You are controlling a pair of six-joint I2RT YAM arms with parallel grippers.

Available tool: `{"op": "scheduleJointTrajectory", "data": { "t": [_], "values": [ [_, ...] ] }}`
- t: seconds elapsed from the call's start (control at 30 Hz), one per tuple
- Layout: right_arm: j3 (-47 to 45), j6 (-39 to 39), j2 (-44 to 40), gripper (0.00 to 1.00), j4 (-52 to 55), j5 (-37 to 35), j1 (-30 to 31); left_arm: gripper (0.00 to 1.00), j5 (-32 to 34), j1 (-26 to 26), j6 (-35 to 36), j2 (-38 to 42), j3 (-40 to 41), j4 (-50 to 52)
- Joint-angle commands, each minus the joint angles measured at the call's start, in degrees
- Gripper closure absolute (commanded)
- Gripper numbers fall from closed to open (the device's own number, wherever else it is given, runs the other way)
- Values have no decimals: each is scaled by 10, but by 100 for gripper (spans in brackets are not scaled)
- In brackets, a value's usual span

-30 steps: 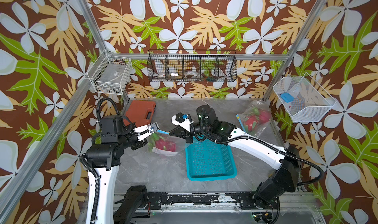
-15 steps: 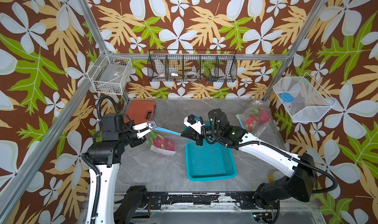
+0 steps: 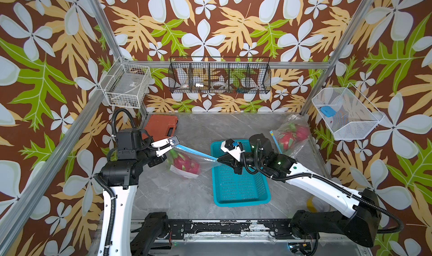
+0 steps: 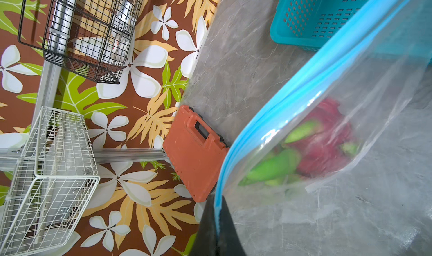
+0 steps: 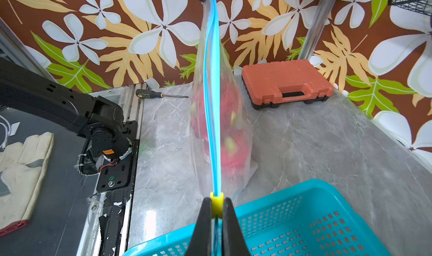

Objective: Open the zip-top bag and take out the dragon fruit
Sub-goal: Unzip the zipper on the zipper food storage bag.

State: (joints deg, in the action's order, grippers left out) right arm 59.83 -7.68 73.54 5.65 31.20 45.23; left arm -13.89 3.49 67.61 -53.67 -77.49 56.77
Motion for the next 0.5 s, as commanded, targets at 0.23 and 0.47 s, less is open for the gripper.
{"op": "scheduleJointTrajectory", "data": {
  "t": [0.23,0.47],
  "values": [
    [-28,4,-30,100,36,-38,-1,100,25,1,-6,0,0,-31],
    [38,-14,-11,42,51,-63,25,100,-18,1,-2,5,1,-8]
  ]
}}
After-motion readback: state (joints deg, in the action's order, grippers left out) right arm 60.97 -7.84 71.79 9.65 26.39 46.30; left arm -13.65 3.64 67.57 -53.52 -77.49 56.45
